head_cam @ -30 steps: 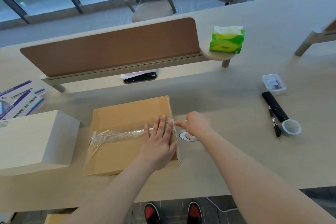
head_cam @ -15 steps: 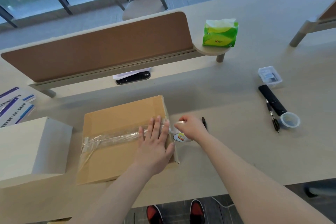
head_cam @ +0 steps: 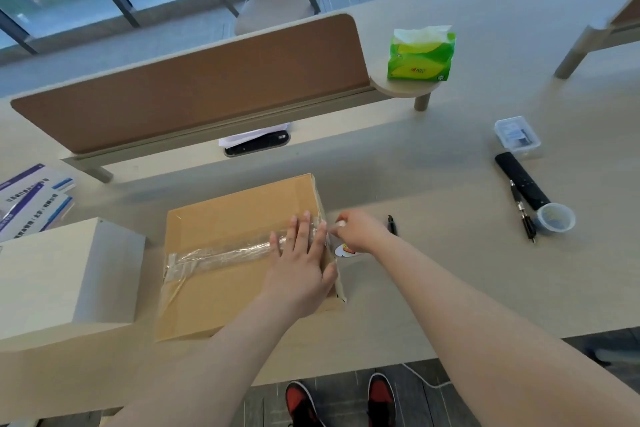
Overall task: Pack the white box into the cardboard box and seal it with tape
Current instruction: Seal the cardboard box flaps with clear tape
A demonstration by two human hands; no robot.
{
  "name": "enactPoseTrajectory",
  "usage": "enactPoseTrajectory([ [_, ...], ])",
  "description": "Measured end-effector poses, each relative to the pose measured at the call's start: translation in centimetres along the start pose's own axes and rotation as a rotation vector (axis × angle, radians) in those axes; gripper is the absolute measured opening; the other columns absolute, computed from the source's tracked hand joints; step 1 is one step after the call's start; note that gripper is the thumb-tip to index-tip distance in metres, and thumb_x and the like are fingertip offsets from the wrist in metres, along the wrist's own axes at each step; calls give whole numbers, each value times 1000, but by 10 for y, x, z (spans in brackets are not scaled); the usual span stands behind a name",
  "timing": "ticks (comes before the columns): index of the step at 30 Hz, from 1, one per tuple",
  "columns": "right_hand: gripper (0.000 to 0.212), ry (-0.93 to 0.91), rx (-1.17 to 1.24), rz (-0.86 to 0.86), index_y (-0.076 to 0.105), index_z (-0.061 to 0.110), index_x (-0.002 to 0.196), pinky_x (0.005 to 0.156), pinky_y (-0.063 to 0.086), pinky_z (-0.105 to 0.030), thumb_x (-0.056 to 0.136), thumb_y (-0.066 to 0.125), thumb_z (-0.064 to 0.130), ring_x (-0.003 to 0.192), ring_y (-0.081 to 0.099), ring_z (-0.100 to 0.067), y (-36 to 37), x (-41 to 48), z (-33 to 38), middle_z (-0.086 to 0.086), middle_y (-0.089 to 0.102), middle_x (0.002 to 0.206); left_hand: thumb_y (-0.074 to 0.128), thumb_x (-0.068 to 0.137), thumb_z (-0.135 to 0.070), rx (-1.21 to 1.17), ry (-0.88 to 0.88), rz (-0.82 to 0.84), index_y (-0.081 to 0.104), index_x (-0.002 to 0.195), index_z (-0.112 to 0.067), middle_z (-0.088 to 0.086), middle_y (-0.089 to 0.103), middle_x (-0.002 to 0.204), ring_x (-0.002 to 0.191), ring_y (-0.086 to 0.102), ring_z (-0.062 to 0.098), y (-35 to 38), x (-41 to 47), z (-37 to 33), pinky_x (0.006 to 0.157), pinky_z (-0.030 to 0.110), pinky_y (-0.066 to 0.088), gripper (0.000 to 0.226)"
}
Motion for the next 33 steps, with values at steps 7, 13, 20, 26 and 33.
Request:
enactPoseTrajectory([
  [7, 53, 100, 231, -162, 47, 18, 144, 102, 44, -36, 96, 52, 39, 125, 54, -27, -17, -30, -36, -6, 55, 141, 33, 92, -45, 118, 7, -64, 32, 147, -20, 14, 20, 155, 139, 26, 32, -32, 5, -10, 108, 45, 29, 61],
  [13, 20, 317, 151, -337, 52, 16, 76, 74, 48, -33, 94, 46, 20, 79, 57, -28, -34, -46, -73, -10, 64, 86, 44, 95, -41, 38, 126, -93, 57, 113, -14, 6, 46, 118, 112, 44, 24, -70, 44, -17, 88, 32, 37, 35],
  [20, 11, 448, 29, -365, 61, 7, 92, 74, 48, -33, 93, 51, 11, 97, 66, -34, -16, -19, -104, -16, 68, 103, 48, 97, -31, 24, 286, 82, 63, 110, -16, 2, 61, 109, 101, 57, 25, -82, 110, -38, 77, 33, 46, 25],
  [26, 13, 542, -41, -366, 61, 10, 101, 77, 54, -34, 92, 52, 13, 95, 66, -30, 5, 7, -106, -9, 65, 97, 49, 99, -40, 110, 410, 299, 62, 88, -5, 8, 61, 84, 77, 56, 29, -59, 144, -45, 62, 29, 40, 39],
  [33, 27, 612, -103, -396, 61, 15, 114, 64, 45, -30, 92, 47, 7, 93, 68, -28, 10, 9, -104, -9, 68, 106, 46, 101, -38, 135, 530, 498, 67, 98, -3, 10, 64, 87, 79, 57, 26, -47, 157, -44, 68, 29, 44, 42],
])
Point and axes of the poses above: each hand's wrist, its own x-axis towards the middle knuckle, its own y-axis out of the palm, z = x × y, the point moved 4 cm from there along x, towards the middle knuckle
